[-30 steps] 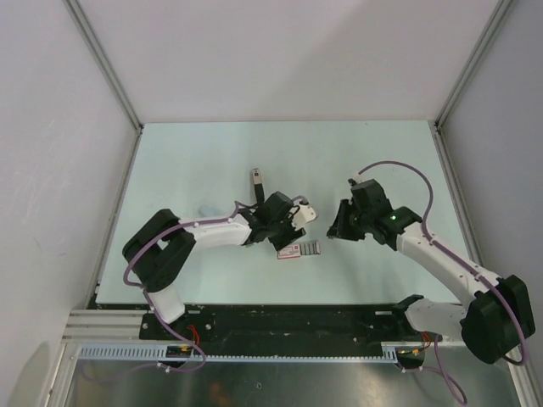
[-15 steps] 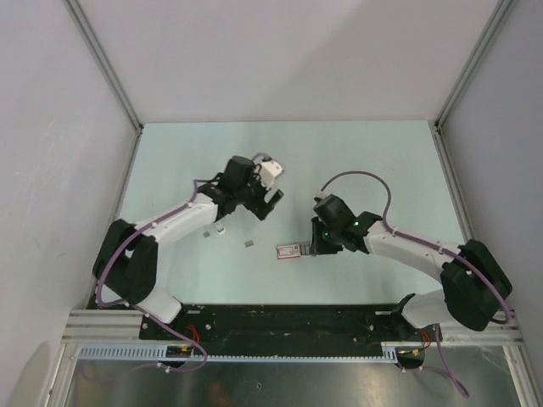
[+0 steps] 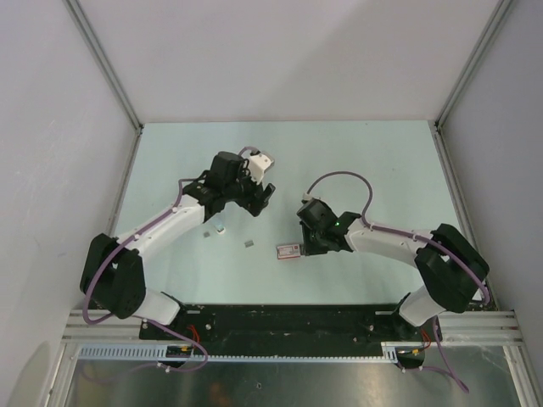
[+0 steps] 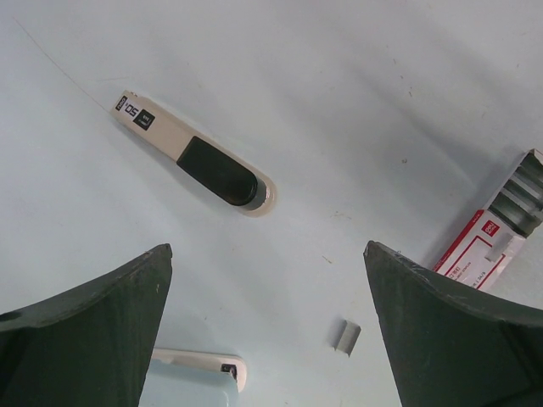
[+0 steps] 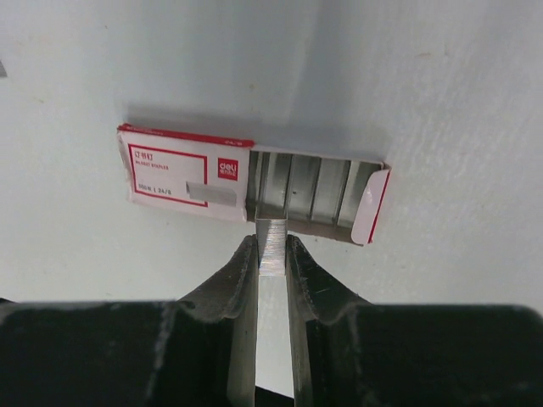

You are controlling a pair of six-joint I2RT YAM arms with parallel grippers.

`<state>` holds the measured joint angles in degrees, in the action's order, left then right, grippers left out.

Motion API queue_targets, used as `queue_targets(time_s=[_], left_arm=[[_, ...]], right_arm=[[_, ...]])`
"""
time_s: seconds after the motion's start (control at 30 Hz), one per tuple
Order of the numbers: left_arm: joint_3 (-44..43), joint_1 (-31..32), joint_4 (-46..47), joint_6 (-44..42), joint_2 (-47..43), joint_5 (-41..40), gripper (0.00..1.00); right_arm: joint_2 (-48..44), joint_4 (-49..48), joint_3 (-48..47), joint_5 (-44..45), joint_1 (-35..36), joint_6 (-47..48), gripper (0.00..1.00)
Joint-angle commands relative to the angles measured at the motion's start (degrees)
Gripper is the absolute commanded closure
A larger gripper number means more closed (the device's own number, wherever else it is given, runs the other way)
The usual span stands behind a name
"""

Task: Unload the staples from the stapler

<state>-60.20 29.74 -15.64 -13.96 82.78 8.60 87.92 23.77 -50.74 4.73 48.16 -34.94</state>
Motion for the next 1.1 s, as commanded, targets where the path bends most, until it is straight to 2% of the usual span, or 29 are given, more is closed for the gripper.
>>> queue_targets(time_s=[0.0,0.9,0.97,1.07], left_arm=[[0.39,-0.47,-0.40,-0.18,-2.34,1.31,0.01],[0.44,-0.46,-0.39,-0.28,-2.61,1.47,0.01],[0.44,-0.47,-0.43,-0.28,-2.71,1.54,0.00],[0.44,-0.47,-0.44,-0.26,-2.74,1.53,0.00]], right_arm=[[1.25,-1.58,-3.09,2.47,0.25,0.17,1.00],[5.26,-1.30,-4.72,2.45,0.02,1.99,1.00],[5.31,-1.19,-4.72,2.45,0.07,1.96,0.98],[5.22,-1.14,-4.72,2.47,0.10,1.98,0.89]])
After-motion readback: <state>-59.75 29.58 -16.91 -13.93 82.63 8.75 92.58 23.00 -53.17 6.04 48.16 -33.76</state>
